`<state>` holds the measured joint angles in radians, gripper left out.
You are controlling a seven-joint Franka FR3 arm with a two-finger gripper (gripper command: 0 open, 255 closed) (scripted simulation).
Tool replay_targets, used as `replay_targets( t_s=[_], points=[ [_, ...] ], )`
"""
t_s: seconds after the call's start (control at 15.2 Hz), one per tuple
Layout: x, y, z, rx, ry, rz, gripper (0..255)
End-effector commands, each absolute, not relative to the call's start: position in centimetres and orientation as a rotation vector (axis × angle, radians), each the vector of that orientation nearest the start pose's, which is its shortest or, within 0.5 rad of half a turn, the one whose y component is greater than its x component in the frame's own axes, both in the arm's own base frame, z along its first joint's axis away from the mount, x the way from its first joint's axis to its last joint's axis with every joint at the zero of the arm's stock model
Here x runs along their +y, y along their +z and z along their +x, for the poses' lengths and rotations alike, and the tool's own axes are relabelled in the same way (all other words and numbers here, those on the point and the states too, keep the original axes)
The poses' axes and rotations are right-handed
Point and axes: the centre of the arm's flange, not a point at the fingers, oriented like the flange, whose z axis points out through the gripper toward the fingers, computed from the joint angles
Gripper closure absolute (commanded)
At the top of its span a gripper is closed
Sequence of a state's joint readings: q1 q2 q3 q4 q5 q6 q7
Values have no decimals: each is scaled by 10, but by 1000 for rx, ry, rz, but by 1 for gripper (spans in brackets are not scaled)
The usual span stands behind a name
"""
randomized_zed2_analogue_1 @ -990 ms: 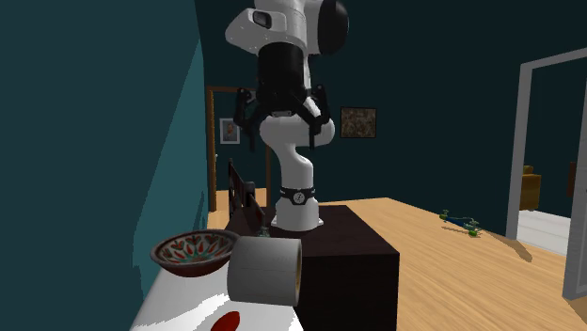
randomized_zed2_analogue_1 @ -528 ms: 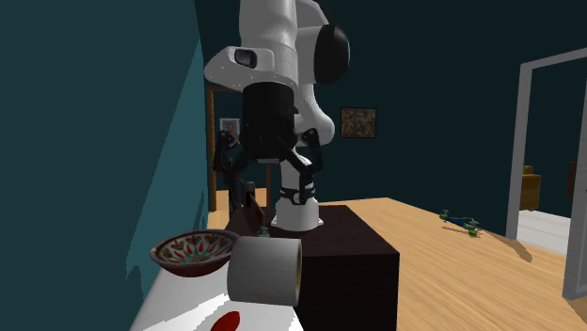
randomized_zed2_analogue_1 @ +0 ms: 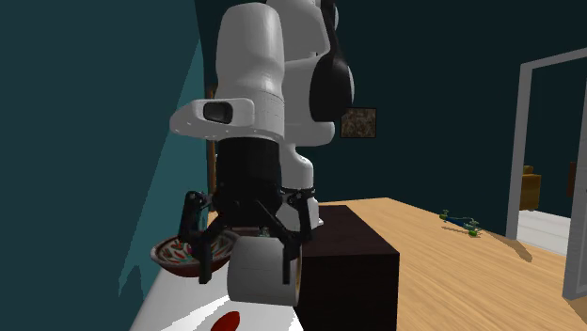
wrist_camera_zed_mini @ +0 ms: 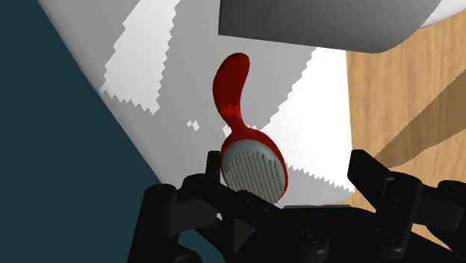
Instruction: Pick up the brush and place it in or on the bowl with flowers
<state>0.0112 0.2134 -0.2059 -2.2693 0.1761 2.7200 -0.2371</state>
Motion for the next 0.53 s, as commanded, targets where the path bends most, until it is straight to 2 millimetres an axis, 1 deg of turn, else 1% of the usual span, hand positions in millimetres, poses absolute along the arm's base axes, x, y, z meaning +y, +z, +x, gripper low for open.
replay_targets(
  t_s=[0.0, 0.2, 0.46],
  points=[
    [-120, 269, 564, 147, -402, -3121, 0],
    [-128, 243, 587, 135, -418, -3124, 0],
    [-128, 222, 592, 135, -418, -3124, 0]
  ],
)
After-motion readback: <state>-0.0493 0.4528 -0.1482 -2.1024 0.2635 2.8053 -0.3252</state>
